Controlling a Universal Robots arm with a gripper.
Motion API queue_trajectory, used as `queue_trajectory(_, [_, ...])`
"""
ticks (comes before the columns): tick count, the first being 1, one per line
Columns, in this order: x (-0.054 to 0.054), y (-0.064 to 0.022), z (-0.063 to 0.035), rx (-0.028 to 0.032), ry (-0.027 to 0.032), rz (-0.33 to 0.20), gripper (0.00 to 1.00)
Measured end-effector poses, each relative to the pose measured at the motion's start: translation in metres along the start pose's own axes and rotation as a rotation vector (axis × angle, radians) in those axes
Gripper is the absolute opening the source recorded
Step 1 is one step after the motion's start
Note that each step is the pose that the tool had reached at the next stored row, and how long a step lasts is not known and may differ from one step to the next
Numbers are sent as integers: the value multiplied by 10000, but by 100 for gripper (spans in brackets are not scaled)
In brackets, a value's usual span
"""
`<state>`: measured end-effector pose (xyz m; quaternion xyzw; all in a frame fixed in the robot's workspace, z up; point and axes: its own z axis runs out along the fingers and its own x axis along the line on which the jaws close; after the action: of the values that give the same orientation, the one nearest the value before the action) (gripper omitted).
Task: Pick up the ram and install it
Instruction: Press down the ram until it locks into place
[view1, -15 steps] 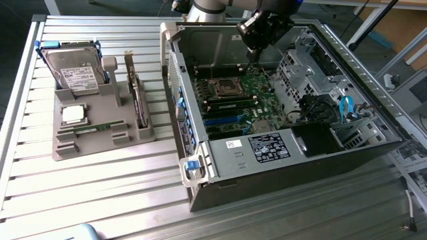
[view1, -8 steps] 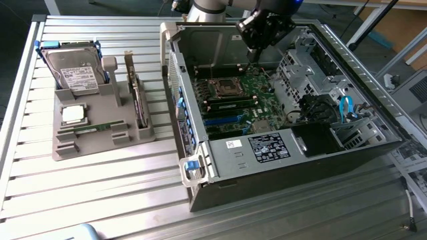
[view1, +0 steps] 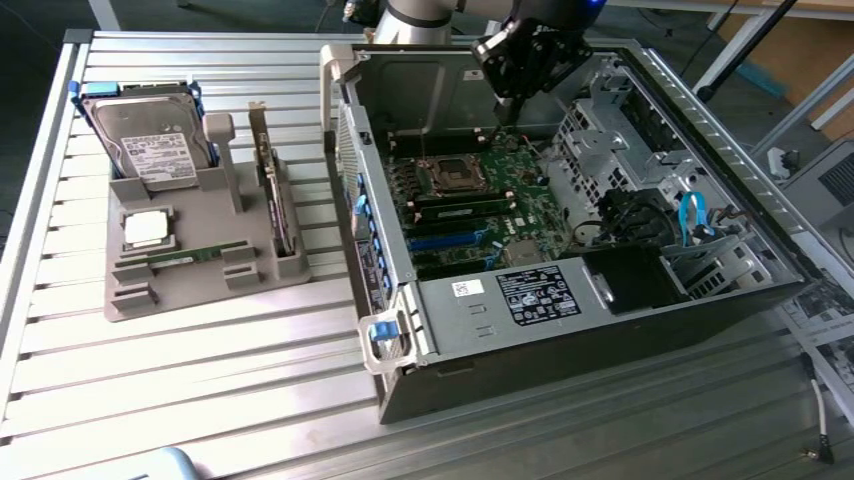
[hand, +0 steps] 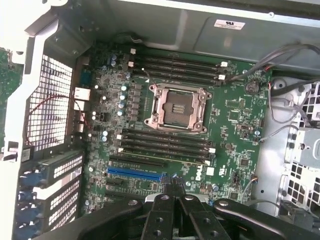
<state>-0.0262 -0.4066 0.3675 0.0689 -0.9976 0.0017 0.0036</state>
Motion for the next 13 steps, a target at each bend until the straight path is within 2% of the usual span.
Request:
queue_trajectory(1, [1, 0, 0, 13, -49, 1, 11])
queue_trajectory(2, [0, 0, 0, 18, -68, 0, 11])
queue_trajectory(13, [1, 1, -1, 17, -68, 244, 11])
